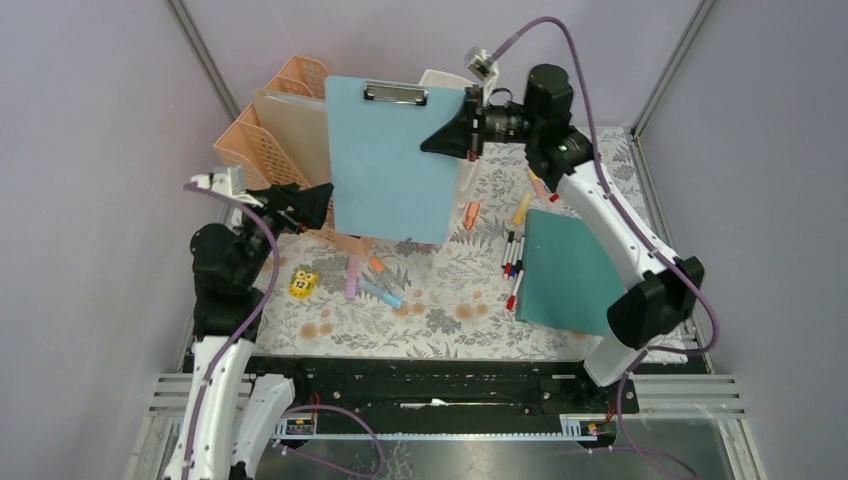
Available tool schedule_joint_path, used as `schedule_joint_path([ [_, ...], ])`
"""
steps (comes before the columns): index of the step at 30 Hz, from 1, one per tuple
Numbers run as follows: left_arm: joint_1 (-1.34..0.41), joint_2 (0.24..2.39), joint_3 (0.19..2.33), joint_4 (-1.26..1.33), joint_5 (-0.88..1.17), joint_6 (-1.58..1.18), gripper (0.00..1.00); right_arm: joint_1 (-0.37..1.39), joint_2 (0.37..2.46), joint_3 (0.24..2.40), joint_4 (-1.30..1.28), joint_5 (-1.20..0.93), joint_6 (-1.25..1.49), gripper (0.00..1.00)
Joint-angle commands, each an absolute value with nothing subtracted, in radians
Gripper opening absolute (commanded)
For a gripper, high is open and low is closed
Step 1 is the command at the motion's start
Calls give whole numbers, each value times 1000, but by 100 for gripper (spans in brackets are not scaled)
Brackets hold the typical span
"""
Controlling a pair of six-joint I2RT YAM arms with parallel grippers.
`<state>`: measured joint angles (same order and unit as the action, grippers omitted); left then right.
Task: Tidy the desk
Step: Place the folder in the storage box.
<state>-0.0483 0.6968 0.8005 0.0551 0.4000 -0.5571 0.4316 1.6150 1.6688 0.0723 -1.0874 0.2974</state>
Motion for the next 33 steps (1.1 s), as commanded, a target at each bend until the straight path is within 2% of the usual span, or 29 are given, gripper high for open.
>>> schedule_joint_path([
  [1, -44, 571, 857, -231, 81, -386, 99, 532, 1743, 1883, -92, -953, 137, 0],
  [6, -44, 422, 836, -347, -40, -369, 99, 662, 1915, 2138, -244, -780, -34, 0],
  [19, -44, 153, 762, -439, -190, -389, 99, 819, 2270, 2575, -128, -407, -108, 0],
  [29, -44, 83, 642, -412, -171, -345, 99, 826, 2366, 2658, -121, -389, -149, 0],
  [33, -44, 84, 650, -418, -181, -328, 99, 818, 2383, 2705, -168, -518, -138, 0],
])
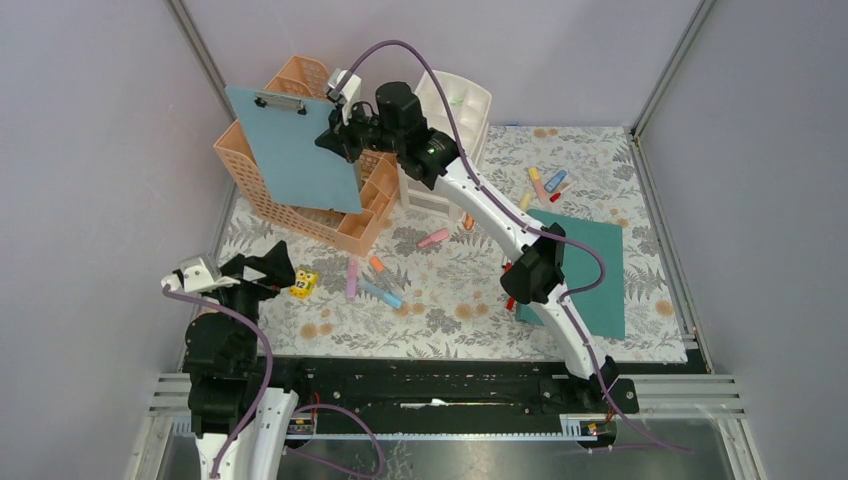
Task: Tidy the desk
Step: Place the folder in the storage box.
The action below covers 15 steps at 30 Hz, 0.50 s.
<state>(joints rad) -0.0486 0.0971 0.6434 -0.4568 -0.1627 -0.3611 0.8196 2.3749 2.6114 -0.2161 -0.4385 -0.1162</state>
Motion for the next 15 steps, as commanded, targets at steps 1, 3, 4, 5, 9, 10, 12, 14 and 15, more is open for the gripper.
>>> schedule_joint_path([
  [1, -44, 80, 647, -421, -184, -330, 99, 812, 2380, 2722, -190, -603, -133, 0],
  [3, -44, 71, 641, -422, -181, -335, 99, 805, 2366, 2738, -225, -707, -113, 0],
  [4, -44, 66, 640, -421, -182, -337, 99, 804, 2353, 2738, -241, -726, -112, 0],
  [5, -44, 62, 640, -420, -184, -337, 99, 804, 2344, 2739, -253, -731, -112, 0],
  [9, -44, 54, 638, -418, -190, -337, 99, 790, 2326, 2751, -268, -689, -114, 0],
  [10, -44, 52, 639, -419, -189, -337, 99, 789, 2324, 2756, -269, -678, -115, 0],
  [12, -44, 45, 639, -422, -191, -337, 99, 786, 2323, 2765, -280, -653, -132, 0],
  [14, -44, 34, 637, -421, -196, -339, 99, 787, 2322, 2772, -293, -631, -148, 0],
  [15, -44, 30, 634, -421, -200, -340, 99, 787, 2321, 2774, -295, -621, -156, 0],
])
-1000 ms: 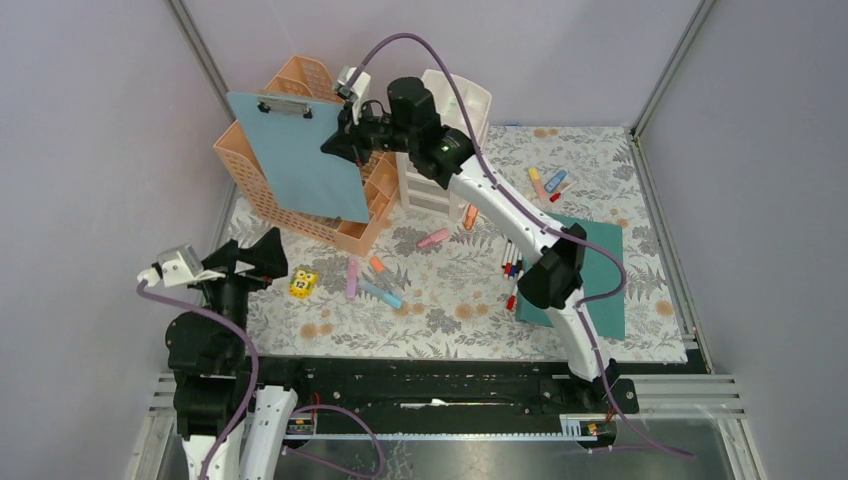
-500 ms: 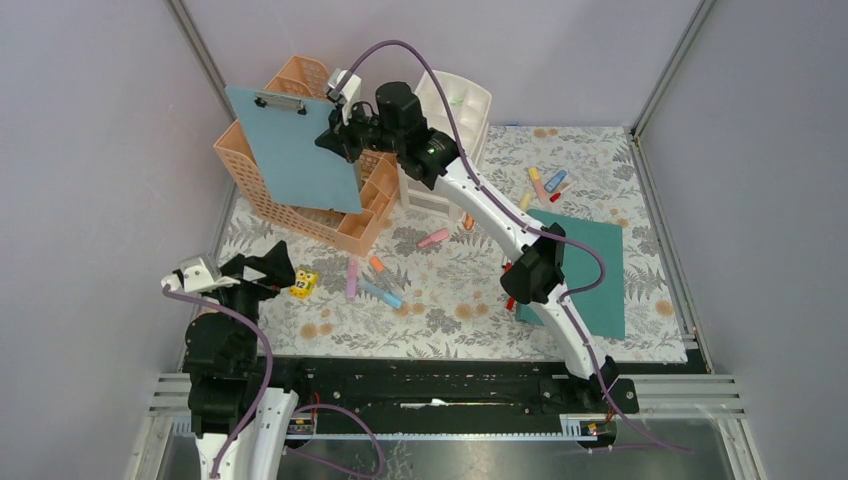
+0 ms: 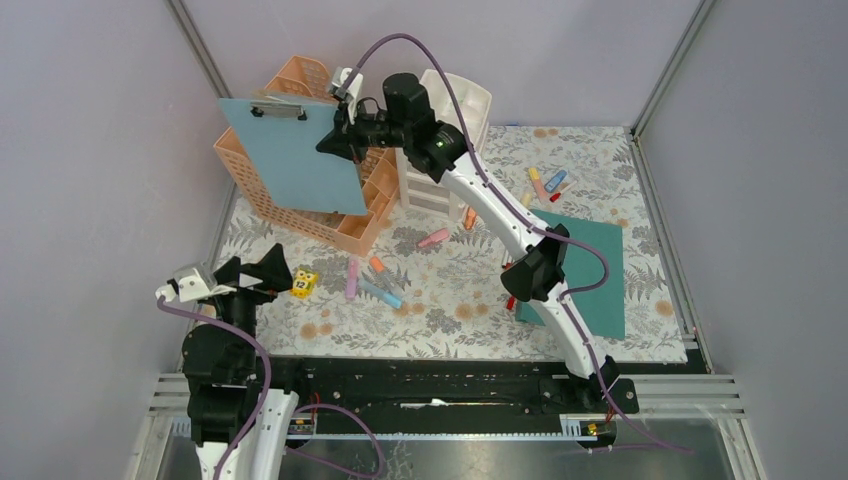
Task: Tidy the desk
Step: Place the folder in the storage box.
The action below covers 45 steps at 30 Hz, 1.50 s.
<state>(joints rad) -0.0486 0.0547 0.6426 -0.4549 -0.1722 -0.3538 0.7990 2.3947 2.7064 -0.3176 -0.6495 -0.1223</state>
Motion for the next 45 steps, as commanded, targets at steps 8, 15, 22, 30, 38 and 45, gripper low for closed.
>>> schedule_joint_path([
  [8, -44, 10, 634, -423, -208, -343, 99, 788, 2326, 2788, -301, -579, -185, 0],
  [15, -44, 5, 632, -423, -217, -345, 99, 788, 2382, 2790, -255, -548, -199, 0],
  [22, -44, 6, 629, -421, -218, -347, 99, 788, 2402, 2794, -230, -549, -208, 0],
  [30, -44, 8, 630, -421, -213, -348, 99, 774, 2332, 2774, -321, -641, -238, 0],
  [38, -44, 5, 630, -426, -219, -349, 99, 773, 2303, 2793, -358, -643, -253, 0],
  [45, -44, 5, 630, -425, -218, -350, 99, 774, 2303, 2752, -318, -591, -283, 0],
])
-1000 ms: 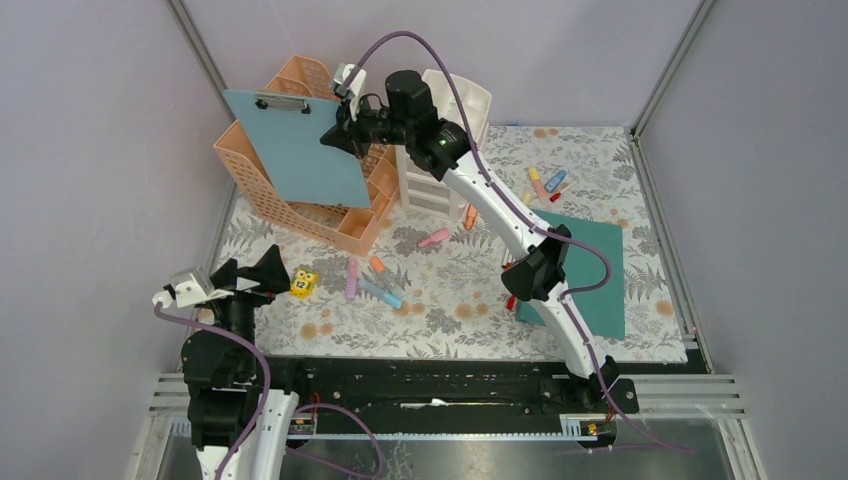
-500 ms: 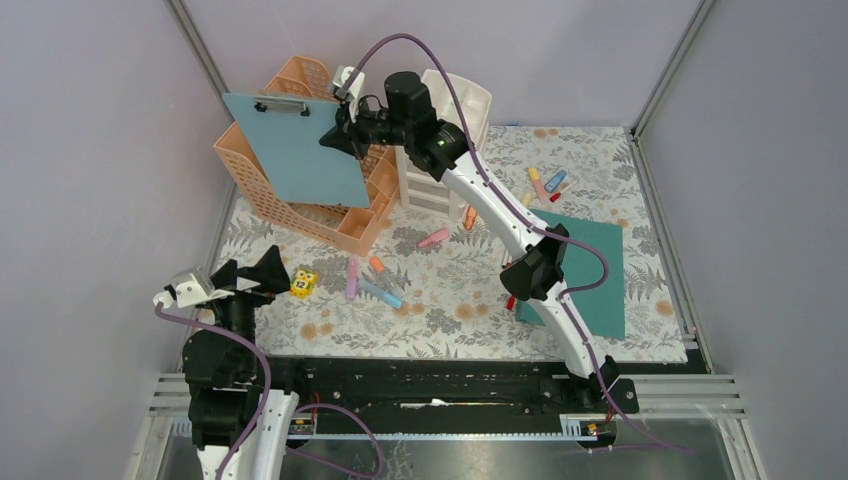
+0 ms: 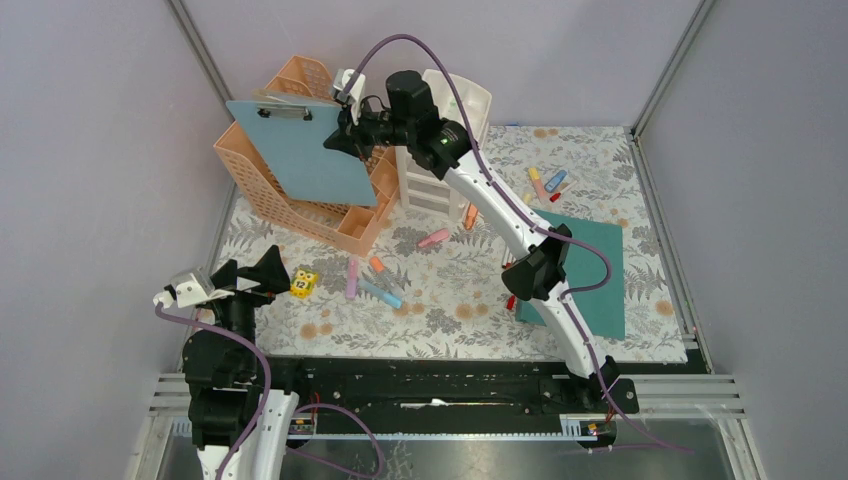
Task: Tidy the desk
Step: Place the folder in the storage box.
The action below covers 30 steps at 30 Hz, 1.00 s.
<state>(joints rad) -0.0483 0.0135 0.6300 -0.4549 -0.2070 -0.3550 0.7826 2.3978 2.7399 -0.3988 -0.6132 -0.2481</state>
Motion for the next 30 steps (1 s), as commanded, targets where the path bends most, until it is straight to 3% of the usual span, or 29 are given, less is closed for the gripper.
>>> schedule_joint_path([
  [1, -44, 5, 631, -427, -219, -350, 99, 774, 2299, 2743, -308, -591, -289, 0],
  [13, -44, 5, 627, -424, -225, -350, 99, 787, 2377, 2484, 174, -606, -88, 0],
  [27, -43, 5, 623, -424, -219, -348, 99, 837, 2500, 2451, 371, -454, -89, 0],
  [30, -43, 8, 622, -423, -216, -351, 99, 838, 2494, 2429, 327, -492, -90, 14],
])
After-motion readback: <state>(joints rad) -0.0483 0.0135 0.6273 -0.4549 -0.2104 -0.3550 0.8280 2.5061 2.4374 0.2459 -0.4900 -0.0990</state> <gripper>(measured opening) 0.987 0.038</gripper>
